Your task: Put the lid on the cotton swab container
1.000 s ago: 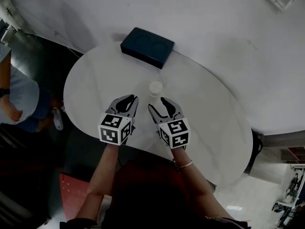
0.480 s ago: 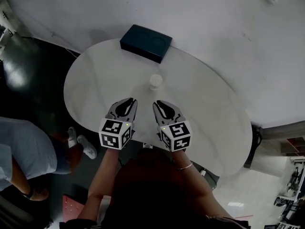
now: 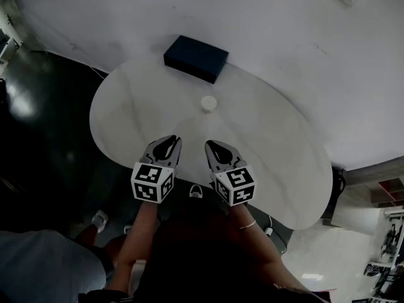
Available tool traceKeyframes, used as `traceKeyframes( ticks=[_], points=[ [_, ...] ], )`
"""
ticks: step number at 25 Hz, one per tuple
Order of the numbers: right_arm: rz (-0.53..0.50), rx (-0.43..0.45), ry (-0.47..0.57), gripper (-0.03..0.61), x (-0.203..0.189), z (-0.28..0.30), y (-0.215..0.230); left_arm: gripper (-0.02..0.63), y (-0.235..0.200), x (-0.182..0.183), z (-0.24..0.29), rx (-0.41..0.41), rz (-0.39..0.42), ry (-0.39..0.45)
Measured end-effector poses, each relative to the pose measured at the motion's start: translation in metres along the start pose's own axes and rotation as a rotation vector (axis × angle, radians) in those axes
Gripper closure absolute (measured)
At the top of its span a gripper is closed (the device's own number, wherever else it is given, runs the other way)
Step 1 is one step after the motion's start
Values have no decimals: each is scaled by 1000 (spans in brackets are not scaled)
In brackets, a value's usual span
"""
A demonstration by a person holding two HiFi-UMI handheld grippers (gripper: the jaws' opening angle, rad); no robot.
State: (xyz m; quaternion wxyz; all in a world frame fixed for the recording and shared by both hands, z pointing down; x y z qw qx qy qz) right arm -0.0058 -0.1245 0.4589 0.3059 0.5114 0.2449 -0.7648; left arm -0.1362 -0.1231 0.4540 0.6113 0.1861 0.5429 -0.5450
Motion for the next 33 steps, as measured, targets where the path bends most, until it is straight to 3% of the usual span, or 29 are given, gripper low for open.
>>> traceKeyframes(
  ticks=[9,33],
  points=[
    [-22,-52,15,563,-2,-42,-19,554,20,-10,-39,-6,14,26],
    [-70,-45,70,563,12,-101,-68,578,38,-24,-124,58,5,81]
  ],
)
Point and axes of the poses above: the fingertips, and each gripper's own axes: z forward along the fingers, y to its right, x out of its top, the point moved 4 cm from there along -z, backward along the fingers, and after that the axes turned 12 degrees about -z, right-handed, at the moved point
